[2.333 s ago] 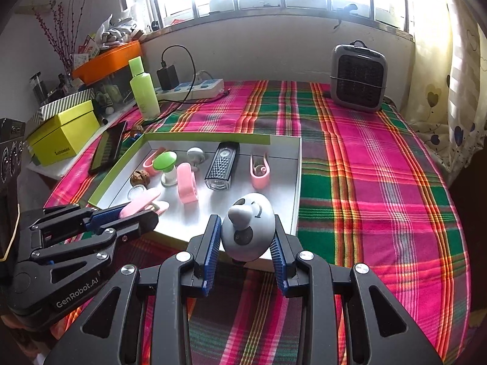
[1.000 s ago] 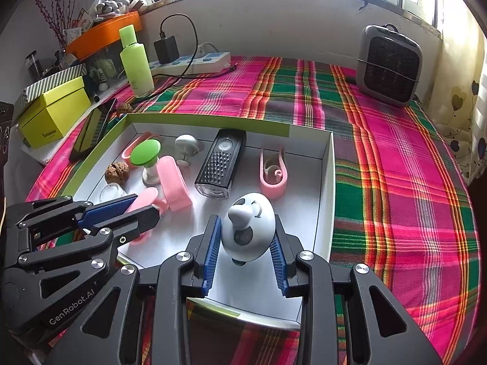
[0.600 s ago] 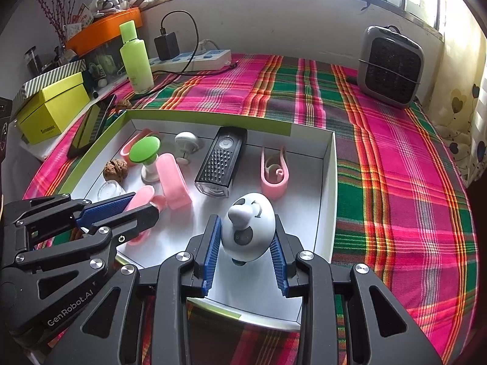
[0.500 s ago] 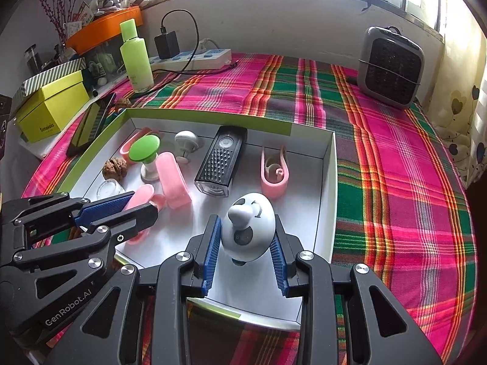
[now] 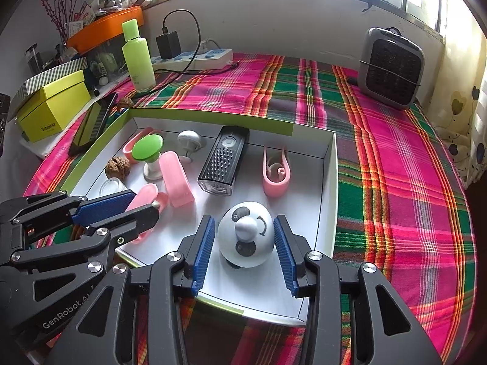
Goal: Organize objects
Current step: 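Lower the panda ball and pink case into the box and open both grippers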
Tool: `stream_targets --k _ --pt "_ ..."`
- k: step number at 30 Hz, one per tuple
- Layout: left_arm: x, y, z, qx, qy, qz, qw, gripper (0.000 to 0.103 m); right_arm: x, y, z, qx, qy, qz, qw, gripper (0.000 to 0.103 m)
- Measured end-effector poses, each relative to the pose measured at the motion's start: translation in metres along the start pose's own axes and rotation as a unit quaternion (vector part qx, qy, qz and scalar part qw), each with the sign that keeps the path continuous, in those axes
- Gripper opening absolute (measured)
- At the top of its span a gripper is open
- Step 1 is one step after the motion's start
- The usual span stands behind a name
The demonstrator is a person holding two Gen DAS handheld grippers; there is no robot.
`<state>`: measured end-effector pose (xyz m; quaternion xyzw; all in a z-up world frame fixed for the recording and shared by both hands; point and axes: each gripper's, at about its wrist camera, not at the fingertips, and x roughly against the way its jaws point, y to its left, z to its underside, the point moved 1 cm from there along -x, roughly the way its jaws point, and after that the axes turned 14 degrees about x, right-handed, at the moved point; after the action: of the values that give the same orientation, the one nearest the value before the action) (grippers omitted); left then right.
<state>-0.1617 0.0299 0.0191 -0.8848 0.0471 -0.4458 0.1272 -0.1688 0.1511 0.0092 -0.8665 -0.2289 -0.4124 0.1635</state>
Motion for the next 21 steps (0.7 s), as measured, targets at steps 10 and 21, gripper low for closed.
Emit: stream_targets --k 10,21 --pt "0.011 0.003 -0.001 0.003 -0.008 0.0 1.0 0.03 0.011 0.0 0.0 -0.012 -0.012 0.008 1.0 0.044" --pt "0.035 0.004 0.013 0.006 -0.033 -0.004 0.9994 0.03 0.042 0.013 0.009 -0.019 -0.043 0.027 0.999 0.044"
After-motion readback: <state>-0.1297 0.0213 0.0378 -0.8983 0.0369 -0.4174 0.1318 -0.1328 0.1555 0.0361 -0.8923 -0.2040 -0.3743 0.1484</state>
